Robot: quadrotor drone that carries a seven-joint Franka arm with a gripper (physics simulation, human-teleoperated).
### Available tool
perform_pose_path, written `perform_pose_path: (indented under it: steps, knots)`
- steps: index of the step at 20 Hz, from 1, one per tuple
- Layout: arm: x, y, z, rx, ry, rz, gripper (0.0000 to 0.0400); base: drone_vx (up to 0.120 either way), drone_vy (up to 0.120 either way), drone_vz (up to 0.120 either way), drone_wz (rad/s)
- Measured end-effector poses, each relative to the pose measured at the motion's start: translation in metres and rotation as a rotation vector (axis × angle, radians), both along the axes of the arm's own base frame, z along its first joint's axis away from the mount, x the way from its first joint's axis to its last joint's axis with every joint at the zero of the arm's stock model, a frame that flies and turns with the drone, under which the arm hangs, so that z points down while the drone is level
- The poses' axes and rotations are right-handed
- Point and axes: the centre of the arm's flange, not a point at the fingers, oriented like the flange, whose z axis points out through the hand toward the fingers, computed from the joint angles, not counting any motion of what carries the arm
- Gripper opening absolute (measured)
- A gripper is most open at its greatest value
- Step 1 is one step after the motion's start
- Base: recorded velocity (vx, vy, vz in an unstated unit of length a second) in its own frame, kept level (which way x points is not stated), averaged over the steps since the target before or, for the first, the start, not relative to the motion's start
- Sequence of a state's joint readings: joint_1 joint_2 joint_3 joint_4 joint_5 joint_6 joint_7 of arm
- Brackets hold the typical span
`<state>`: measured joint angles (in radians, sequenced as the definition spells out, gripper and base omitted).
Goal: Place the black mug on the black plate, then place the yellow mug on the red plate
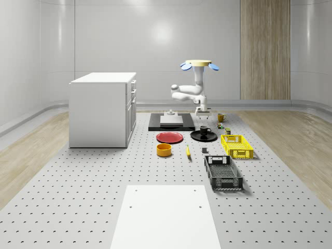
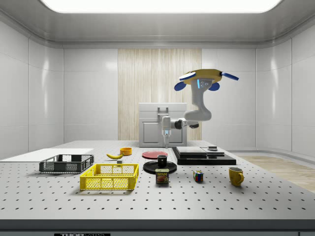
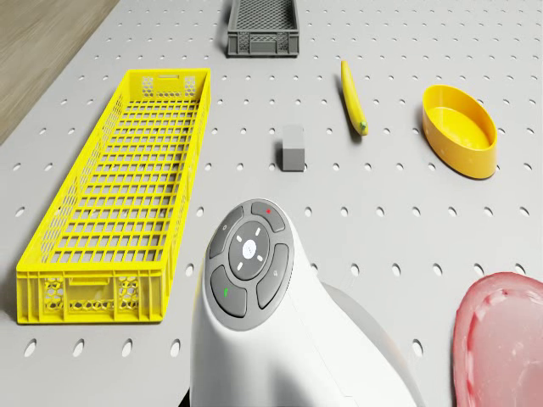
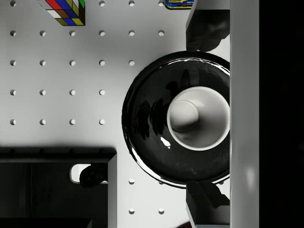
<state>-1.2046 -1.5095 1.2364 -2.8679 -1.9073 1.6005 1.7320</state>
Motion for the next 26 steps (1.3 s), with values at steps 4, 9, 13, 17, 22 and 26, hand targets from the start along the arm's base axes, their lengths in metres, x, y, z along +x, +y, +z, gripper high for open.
perform_pose_path:
  steps: [4, 9, 13, 17, 22, 26]
  knots:
    - [0.0000, 0.0000, -0.0003, 0.000, 0.000, 0.000, 0.0400, -0.120, 0.120, 0.050, 0.000]
    - [0.0000, 0.0000, -0.0004, 0.000, 0.000, 0.000, 0.0400, -0.120, 0.120, 0.000, 0.000]
    - [0.0000, 0.0000, -0.0004, 0.000, 0.000, 0.000, 0.0400, -0.120, 0.120, 0.000, 0.000]
    - [0.0000, 0.0000, -0.0004, 0.000, 0.000, 0.000, 0.0400, -0.120, 0.120, 0.000, 0.000]
    - [0.0000, 0.0000, -0.0004, 0.000, 0.000, 0.000, 0.0400, -0.120, 0.120, 0.000, 0.000]
    - [0.0000, 0.0000, -0.0004, 0.000, 0.000, 0.000, 0.0400, -0.120, 0.120, 0.000, 0.000]
